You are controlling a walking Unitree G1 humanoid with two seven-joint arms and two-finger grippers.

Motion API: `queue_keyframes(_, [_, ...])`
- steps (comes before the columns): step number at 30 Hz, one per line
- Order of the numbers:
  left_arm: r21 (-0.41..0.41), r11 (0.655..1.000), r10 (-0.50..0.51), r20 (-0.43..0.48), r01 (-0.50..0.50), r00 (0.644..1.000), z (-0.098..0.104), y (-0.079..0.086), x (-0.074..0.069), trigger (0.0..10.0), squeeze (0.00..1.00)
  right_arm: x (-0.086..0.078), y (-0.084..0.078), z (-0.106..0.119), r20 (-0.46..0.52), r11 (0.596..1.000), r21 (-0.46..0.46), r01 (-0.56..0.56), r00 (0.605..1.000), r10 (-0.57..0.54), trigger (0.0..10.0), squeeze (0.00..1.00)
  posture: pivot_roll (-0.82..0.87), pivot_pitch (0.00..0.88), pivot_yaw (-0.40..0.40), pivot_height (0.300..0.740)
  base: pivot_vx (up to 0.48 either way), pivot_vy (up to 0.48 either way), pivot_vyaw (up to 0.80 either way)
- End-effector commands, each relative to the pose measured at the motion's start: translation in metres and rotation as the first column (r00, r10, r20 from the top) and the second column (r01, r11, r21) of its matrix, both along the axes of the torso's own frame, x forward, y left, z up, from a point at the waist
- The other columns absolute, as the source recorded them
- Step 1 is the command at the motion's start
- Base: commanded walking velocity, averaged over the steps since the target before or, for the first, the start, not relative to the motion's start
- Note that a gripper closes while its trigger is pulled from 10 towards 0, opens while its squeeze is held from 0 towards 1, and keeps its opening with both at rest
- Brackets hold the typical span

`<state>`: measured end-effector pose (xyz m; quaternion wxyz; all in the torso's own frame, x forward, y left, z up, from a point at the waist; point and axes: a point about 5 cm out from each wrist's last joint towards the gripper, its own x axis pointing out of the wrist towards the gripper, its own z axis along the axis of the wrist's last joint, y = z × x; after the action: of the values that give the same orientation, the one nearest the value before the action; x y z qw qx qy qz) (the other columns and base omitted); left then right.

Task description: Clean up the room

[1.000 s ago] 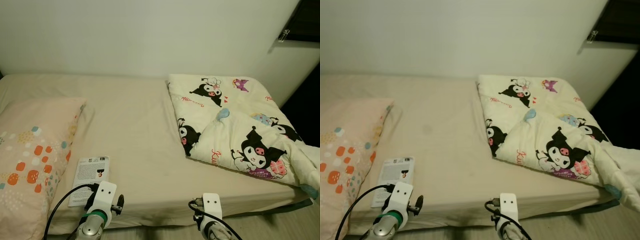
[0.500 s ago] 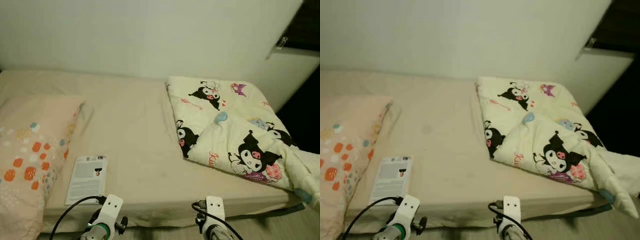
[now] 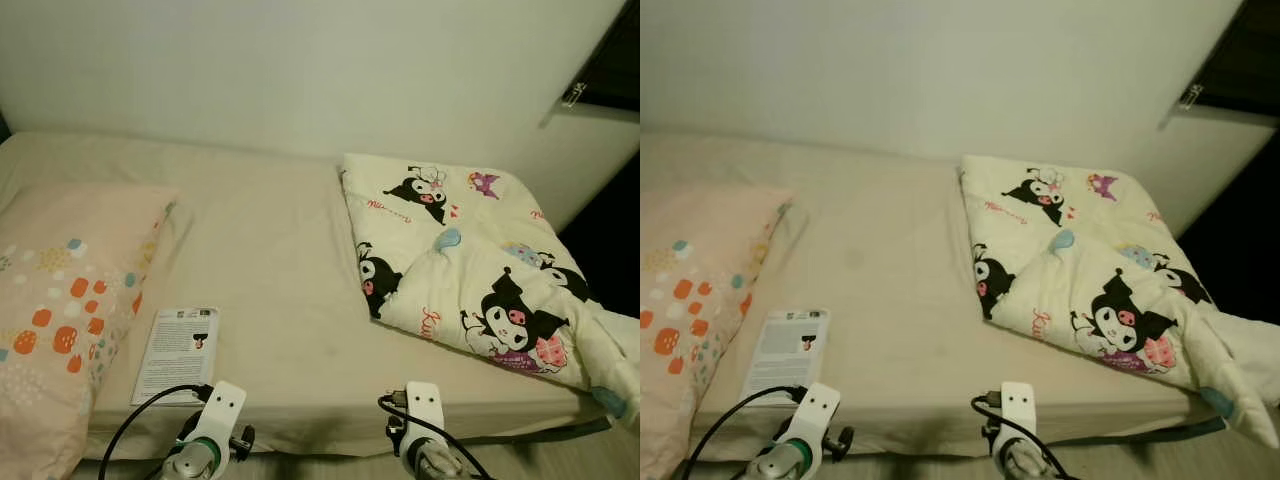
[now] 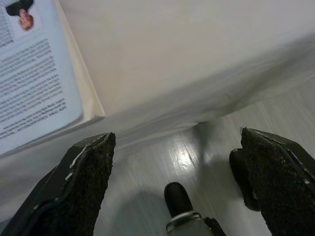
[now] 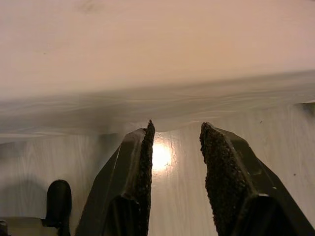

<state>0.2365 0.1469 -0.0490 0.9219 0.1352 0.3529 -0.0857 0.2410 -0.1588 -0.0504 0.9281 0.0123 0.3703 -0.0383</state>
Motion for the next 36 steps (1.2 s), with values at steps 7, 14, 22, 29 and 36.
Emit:
queue_keyframes(7, [-0.007,1.0,-0.003,-0.026,0.003,1.0,-0.004,-0.005,-0.002,10.0,0.0,0.0,-0.004,-0.001,-0.021,1.0,-0.005,-0.006,1.0,0.006,10.0,0.0,0.15,0.0,-0.106,0.74,0.0,0.0,0.0])
queue_keyframes(14, [-0.007,1.0,-0.005,-0.041,0.005,0.999,-0.007,-0.004,-0.006,10.0,0.0,-0.003,-0.005,-0.003,-0.03,1.0,-0.003,0.007,1.0,-0.007,10.0,0.0,0.15,0.0,-0.101,0.74,0.0,0.0,0.0])
queue_keyframes(22, [-0.003,1.0,0.007,-0.055,-0.007,0.998,-0.011,0.001,-0.012,10.0,0.0,-0.004,-0.005,-0.003,-0.034,1.0,-0.007,-0.008,0.999,0.008,10.0,0.0,0.15,0.0,-0.106,0.74,0.0,0.0,0.0])
queue_keyframes(29, [-0.002,1.0,0.009,-0.065,-0.009,0.998,-0.013,0.002,-0.013,10.0,0.0,-0.004,-0.004,-0.004,-0.036,1.0,-0.002,-0.004,0.999,0.004,10.0,0.0,0.15,0.0,-0.106,0.74,0.0,0.0,0.0])
queue_keyframes(36, [-0.001,1.0,0.007,-0.076,-0.007,0.997,-0.015,-0.001,-0.015,10.0,0.0,-0.004,-0.004,-0.004,-0.035,1.0,-0.003,-0.002,0.999,0.002,10.0,0.0,0.15,0.0,-0.106,0.74,0.0,0.0,0.0])
